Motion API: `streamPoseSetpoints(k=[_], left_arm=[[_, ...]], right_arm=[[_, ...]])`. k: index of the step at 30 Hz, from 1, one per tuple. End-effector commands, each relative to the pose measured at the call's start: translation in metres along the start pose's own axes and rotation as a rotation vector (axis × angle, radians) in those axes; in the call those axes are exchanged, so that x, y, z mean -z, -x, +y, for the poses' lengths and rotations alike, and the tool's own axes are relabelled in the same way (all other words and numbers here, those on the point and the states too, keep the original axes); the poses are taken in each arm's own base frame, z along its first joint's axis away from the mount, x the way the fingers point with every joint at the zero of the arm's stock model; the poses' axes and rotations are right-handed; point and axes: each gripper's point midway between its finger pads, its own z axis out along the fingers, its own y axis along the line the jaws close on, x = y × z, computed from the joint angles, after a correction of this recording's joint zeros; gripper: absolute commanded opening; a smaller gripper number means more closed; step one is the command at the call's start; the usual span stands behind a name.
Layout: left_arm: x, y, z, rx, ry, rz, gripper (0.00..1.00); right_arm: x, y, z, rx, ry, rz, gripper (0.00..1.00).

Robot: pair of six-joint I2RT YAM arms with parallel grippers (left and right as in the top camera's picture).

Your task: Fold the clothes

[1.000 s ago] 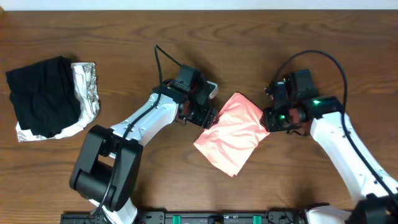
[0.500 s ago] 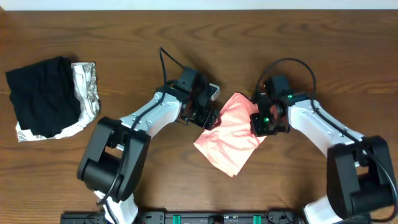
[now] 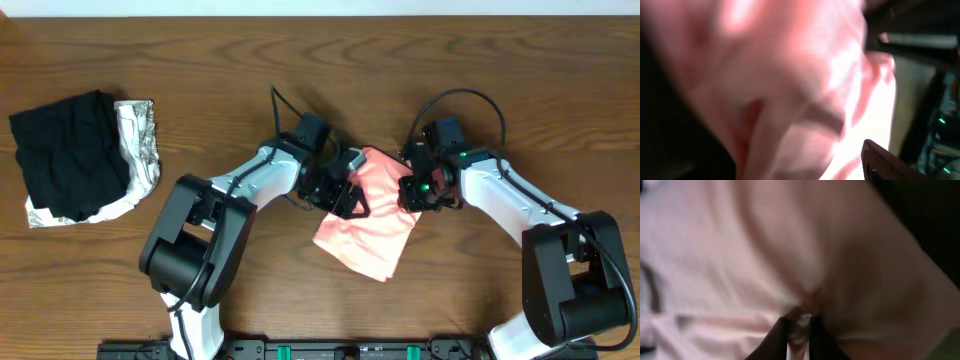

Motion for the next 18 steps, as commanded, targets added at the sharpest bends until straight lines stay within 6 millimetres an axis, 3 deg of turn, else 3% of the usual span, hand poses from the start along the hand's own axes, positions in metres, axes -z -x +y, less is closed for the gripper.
streamPoseSetpoints(k=[1,3,7,9,14,18], left_arm=[[-0.0186,-0.0270,0.0006,0.046,-0.030,0.095,0.73],[-0.0198,-0.0307,-0.0013,0.051,-0.031,0.110,0.64],[-0.0199,-0.0311,-0.0015,0.052,-0.030,0.112,0.37],[-0.0199,-0.0311,-0.0014,0.052,-0.030,0.112,0.33],[-0.0198,-0.0304,-0.0004,0.050,-0.026,0.109,0.11],[-0.0194,-0.0291,-0.0002,0.047,-0.024,0.104,0.06]], right_arm=[[-0.0112,-0.0037,-0.0069,0.019,-0.035,0.019,0.15],[-0.0112,-0.0031,-0.0069,0.019,-0.035,0.016,0.15],[-0.0112,-0.0035,-0.0069,0.019,-0.035,0.018,0.15],[-0.0112,-0.0039,-0.0070,0.018,-0.035,0.020,0.15],[-0.0111,-0.0050,-0.0071,0.017,-0.035,0.024,0.15],[-0.0111,-0.0050,-0.0071,0.018,-0.036,0.024,0.15]])
